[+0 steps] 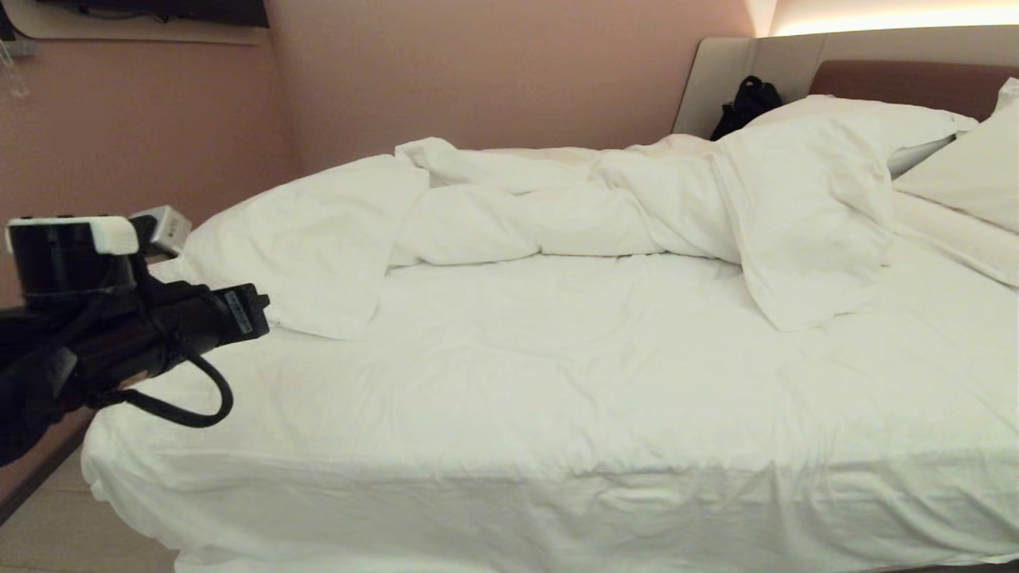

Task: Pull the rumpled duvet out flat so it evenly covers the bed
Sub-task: Hold the folded corner of the quilt

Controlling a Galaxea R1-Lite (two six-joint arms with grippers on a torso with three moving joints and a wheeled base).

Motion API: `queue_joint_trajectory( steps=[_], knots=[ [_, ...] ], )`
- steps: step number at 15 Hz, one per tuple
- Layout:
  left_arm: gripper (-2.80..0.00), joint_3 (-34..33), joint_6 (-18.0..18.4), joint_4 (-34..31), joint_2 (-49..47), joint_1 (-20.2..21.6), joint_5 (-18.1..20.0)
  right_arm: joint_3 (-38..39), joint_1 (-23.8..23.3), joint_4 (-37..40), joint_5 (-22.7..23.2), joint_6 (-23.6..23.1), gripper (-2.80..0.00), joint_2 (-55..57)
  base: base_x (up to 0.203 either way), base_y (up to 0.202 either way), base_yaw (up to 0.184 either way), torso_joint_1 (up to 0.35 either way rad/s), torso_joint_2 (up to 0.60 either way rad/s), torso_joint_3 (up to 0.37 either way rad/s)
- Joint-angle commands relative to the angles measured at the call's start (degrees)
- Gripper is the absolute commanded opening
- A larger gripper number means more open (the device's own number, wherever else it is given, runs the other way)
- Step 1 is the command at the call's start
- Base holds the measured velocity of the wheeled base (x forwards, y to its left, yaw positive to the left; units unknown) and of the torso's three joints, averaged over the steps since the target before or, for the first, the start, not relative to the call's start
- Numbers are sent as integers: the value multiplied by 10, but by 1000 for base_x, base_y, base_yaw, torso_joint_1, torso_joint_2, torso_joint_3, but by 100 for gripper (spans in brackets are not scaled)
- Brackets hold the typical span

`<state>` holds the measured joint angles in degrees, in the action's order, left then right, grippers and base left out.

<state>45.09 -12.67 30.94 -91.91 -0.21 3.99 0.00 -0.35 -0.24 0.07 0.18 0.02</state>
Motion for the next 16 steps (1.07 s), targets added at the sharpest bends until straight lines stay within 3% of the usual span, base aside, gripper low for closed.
queue_joint_trajectory(
  steps=[1, 11, 12, 15, 16],
  knots=[
    [-280, 52, -5, 11, -93, 0, -1, 0, 0, 0, 0, 0, -280, 0, 0, 0, 0, 0, 0, 0],
    [-280, 180, -5, 45, -242, -7, -6, 0, 0, 0, 0, 0, -280, 0, 0, 0, 0, 0, 0, 0],
    [-280, 190, -5, 45, -260, -8, -15, 0, 0, 0, 0, 0, -280, 0, 0, 0, 0, 0, 0, 0],
    [-280, 222, -7, 50, -301, -31, -100, 0, 0, 0, -1, 0, -280, 0, 0, 0, 0, 0, 0, 0],
    [-280, 223, -7, 50, -304, -36, -104, 0, 0, 0, 0, 0, -280, 0, 0, 0, 0, 0, 0, 0]
  ],
)
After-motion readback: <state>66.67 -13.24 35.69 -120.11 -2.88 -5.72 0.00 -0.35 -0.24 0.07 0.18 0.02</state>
